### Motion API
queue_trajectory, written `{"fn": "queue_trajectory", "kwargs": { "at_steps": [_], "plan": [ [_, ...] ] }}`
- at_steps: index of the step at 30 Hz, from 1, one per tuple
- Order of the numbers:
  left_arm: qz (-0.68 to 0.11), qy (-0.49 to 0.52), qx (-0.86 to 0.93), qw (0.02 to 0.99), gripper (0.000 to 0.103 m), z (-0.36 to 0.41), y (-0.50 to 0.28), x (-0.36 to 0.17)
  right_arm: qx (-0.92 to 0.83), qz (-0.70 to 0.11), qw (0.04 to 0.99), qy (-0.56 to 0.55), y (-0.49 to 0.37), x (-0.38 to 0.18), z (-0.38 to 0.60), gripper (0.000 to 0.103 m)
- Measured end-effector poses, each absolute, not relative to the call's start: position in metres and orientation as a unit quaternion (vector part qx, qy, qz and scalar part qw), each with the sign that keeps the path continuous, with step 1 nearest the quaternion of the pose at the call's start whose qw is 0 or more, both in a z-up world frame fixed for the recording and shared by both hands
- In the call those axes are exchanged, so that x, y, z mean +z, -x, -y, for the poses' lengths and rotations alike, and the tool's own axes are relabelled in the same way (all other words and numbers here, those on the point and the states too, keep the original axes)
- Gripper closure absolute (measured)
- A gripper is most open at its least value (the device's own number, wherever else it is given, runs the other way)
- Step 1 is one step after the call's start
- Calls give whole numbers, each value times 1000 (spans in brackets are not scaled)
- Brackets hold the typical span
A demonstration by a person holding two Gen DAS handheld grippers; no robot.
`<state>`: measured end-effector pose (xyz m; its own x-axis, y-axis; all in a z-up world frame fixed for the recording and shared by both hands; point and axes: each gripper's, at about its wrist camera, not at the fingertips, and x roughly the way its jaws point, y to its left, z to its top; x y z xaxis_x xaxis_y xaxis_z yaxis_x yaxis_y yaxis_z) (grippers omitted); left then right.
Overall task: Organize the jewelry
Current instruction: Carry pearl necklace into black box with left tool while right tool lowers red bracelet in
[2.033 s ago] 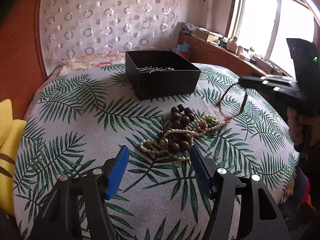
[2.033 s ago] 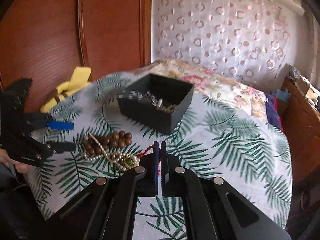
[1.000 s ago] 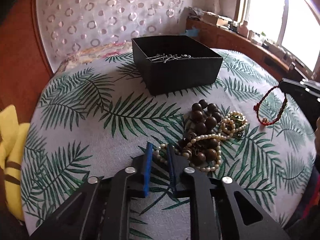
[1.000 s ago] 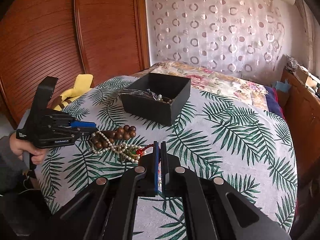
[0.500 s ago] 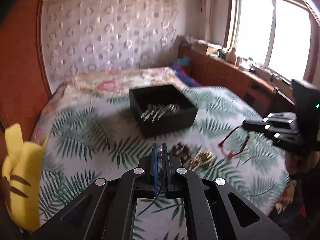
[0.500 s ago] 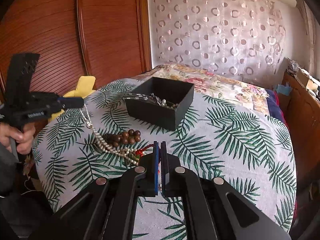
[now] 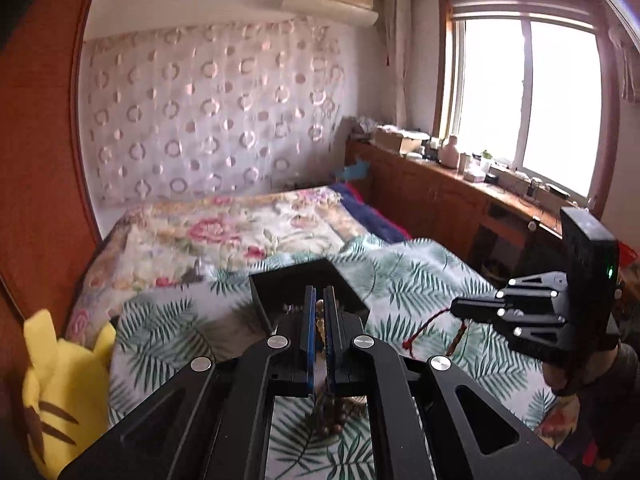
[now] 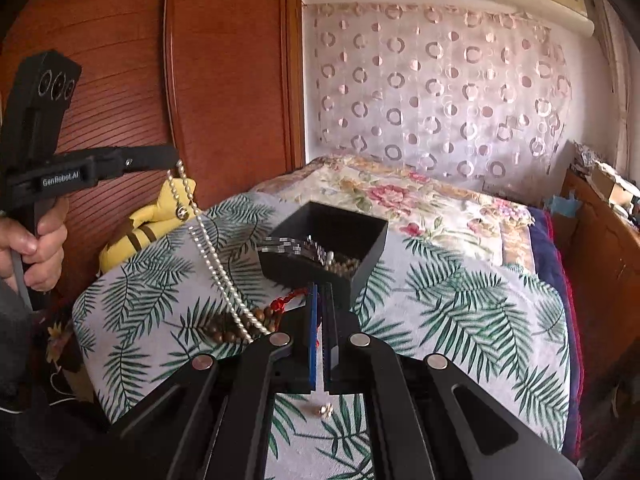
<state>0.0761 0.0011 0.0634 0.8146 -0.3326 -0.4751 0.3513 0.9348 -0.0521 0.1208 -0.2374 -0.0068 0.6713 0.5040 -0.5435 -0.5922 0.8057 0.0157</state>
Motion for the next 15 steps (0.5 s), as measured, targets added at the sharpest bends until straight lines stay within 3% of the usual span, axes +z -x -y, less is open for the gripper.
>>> {"fn": "queue_trajectory", "kwargs": {
  "at_steps": [15],
  "plan": [
    [-197,-45,-191,961,100,29,-94,127,291,-245,921,86,-150,26,225,100]
  ]
}}
